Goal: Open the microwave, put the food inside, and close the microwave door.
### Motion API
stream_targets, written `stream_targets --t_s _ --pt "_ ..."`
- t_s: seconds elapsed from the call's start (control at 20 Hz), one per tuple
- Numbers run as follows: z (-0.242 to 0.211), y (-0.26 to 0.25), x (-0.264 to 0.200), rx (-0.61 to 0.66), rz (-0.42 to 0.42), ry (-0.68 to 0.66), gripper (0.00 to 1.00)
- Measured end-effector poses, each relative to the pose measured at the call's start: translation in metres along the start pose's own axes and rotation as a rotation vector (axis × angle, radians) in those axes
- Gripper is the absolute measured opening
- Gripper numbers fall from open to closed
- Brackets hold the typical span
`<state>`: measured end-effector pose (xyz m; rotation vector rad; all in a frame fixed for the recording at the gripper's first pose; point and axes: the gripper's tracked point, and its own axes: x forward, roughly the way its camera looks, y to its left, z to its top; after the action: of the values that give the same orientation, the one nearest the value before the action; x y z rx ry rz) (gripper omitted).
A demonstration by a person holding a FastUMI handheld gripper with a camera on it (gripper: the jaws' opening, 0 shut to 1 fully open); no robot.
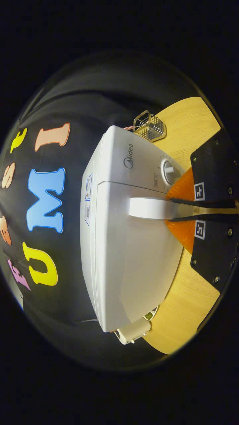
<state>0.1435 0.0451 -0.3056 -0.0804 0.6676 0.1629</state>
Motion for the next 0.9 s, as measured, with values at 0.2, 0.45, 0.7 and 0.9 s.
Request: stream_targets --t_s 0.2,0.45,0.7,0.9 --pt "0.0 0.0 -0.001 -0.014 -0.014 0.014 0.07" --pt "0.0 0.002 -0.002 -0.046 -0.013 0.032 0.07" --pt "-0.001 0.002 -0.004 -0.066 -0.029 0.035 0.05" --pt "-0.019 0.013 -0.035 -0.111 -0.015 0.045 0.06"
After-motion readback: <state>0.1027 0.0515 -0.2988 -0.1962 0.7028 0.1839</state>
